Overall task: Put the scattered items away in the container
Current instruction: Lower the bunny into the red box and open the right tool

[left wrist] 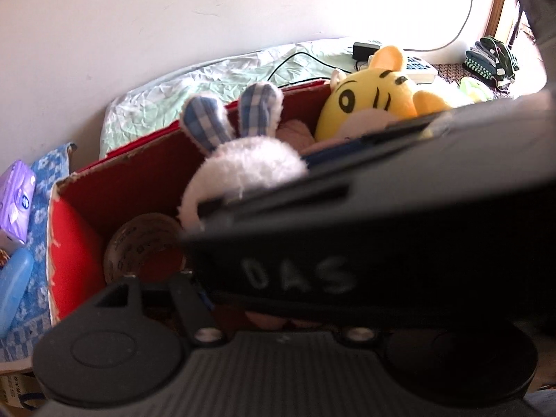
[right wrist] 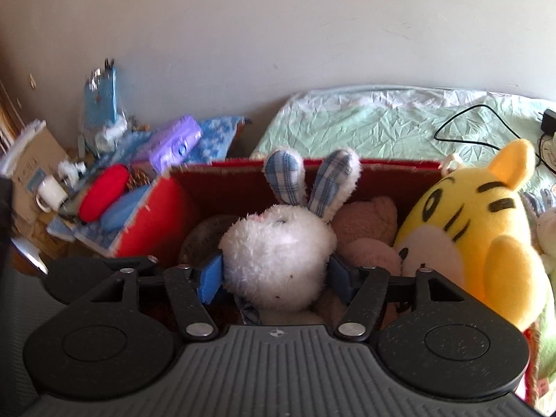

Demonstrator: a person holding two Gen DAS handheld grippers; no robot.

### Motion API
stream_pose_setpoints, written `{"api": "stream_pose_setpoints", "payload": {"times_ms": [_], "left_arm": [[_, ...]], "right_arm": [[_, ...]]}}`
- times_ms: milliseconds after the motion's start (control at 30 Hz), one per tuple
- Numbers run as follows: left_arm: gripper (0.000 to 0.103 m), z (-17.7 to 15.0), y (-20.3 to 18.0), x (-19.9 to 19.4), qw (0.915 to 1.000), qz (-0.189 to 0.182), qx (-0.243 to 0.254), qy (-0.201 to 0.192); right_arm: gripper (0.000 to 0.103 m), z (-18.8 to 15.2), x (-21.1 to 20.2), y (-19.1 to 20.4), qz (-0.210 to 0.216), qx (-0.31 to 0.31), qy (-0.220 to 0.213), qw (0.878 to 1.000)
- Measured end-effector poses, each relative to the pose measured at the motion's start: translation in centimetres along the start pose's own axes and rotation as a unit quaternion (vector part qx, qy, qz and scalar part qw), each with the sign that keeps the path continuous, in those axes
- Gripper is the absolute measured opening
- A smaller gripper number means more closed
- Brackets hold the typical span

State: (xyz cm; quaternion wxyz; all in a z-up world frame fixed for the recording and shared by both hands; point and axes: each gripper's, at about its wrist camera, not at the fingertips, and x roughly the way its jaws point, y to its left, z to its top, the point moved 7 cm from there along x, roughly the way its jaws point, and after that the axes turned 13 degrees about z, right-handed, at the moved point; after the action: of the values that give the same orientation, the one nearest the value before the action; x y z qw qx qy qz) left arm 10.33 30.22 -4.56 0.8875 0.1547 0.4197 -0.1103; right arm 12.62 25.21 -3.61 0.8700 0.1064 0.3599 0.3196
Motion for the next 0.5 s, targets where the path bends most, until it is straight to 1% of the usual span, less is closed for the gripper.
{"api": "stream_pose_setpoints", "payload": {"times_ms": [33, 100, 133, 167, 200, 267, 333, 433, 500], "left_arm": [[0.069, 0.1, -0.1, -0.1, 1.0000, -0.002, 0.000, -0.003], [0.070, 0.2, -0.1, -0.1, 1.0000, -0.005, -0.002, -0.004], [0.071, 0.3, -0.1, -0.1, 1.0000, -0.007, -0.004, -0.003], [0.071, 0.3, 0.0, 0.0, 0.9999, -0.009, -0.005, -0.003], [0.071, 0.2, 0.0, 0.0, 0.9999, -0.012, -0.008, -0.004], [0.072, 0.1, 0.3, -0.3, 0.9996, -0.020, -0.015, -0.011], [0.074, 0.0, 0.4, -0.9, 0.9992, -0.026, -0.018, -0.023], [0.075, -0.4, 0.7, -1.8, 0.9989, -0.025, -0.018, -0.036], [0.075, -0.7, 0.9, -2.4, 0.9984, -0.029, -0.024, -0.042]], "right_arm": [[0.067, 0.3, -0.6, 0.1, -0.005, -0.006, -0.012, 1.000], [0.068, 0.7, -1.5, 0.2, -0.031, -0.021, -0.027, 0.999], [0.068, 0.9, -1.9, 0.2, -0.034, -0.021, -0.033, 0.999], [0.065, 1.1, -2.3, 0.1, -0.026, -0.014, -0.039, 0.999], [0.062, 1.3, -2.7, 0.0, -0.008, -0.003, -0.045, 0.999], [0.047, 1.7, -3.1, -0.1, 0.032, 0.020, -0.050, 0.998], [0.037, 1.8, -2.9, 0.1, 0.047, 0.021, -0.043, 0.998], [0.032, 1.7, -2.0, 0.4, 0.064, 0.012, -0.024, 0.998], [0.030, 1.6, -1.3, 0.3, 0.058, 0.009, -0.011, 0.998]]}}
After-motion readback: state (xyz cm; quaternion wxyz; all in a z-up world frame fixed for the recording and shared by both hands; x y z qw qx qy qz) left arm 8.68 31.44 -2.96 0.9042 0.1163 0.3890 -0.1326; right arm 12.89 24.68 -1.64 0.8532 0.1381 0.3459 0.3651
